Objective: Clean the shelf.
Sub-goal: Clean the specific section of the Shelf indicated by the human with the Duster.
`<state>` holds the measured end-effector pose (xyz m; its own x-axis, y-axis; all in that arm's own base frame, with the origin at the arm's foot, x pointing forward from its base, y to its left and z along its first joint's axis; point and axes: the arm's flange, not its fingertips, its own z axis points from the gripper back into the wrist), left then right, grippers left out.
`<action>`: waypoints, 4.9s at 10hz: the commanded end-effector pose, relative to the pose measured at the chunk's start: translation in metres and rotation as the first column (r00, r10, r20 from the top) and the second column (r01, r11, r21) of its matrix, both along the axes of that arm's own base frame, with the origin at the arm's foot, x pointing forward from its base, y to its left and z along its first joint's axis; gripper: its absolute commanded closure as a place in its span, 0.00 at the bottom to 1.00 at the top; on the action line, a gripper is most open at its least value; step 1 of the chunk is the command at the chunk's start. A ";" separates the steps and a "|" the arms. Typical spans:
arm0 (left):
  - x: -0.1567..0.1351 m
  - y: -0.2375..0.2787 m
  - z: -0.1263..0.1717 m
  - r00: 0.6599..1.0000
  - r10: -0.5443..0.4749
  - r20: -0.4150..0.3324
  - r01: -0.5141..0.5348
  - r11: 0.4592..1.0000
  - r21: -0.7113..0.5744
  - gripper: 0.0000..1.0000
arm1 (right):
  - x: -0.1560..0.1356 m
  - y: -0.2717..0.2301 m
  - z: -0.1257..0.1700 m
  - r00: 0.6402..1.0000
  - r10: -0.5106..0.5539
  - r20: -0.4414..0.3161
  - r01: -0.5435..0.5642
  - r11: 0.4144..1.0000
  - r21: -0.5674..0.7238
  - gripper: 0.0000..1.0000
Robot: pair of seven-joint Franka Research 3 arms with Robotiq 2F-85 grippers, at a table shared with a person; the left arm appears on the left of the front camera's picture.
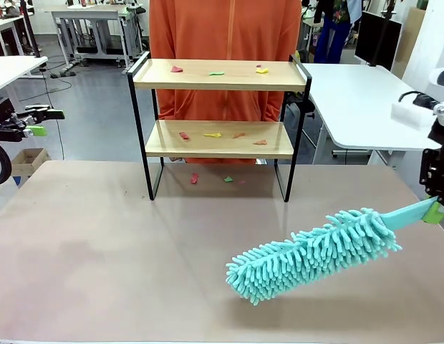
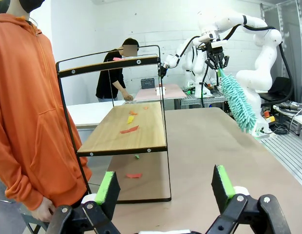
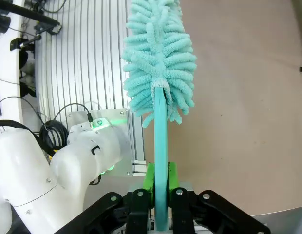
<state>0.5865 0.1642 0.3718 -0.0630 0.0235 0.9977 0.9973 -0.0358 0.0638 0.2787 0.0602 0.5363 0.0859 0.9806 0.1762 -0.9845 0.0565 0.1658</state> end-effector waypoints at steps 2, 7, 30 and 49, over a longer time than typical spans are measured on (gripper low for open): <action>-0.001 0.000 0.002 1.000 -0.002 0.008 0.002 1.000 0.001 0.00 | -0.003 0.001 0.004 1.000 0.008 0.010 -0.008 1.000 0.008 0.87; -0.001 0.000 0.002 1.000 -0.002 0.008 0.002 1.000 0.001 0.00 | -0.003 0.001 0.004 1.000 0.008 0.010 -0.008 1.000 0.008 0.87; -0.001 0.000 0.002 1.000 -0.002 0.008 0.002 1.000 0.001 0.00 | 0.015 0.195 0.055 0.611 -0.791 -0.027 0.769 0.585 0.259 0.87; -0.001 0.000 0.002 1.000 -0.002 0.008 0.002 1.000 0.001 0.00 | 0.090 0.396 0.026 0.115 -0.993 -0.029 0.914 0.094 0.395 0.87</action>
<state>0.5866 0.1643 0.3710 -0.0619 0.0238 0.9978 0.9974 -0.0356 0.0627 0.3569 0.4226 0.5634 0.8584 0.0492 0.5106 -0.1864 0.9573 0.2210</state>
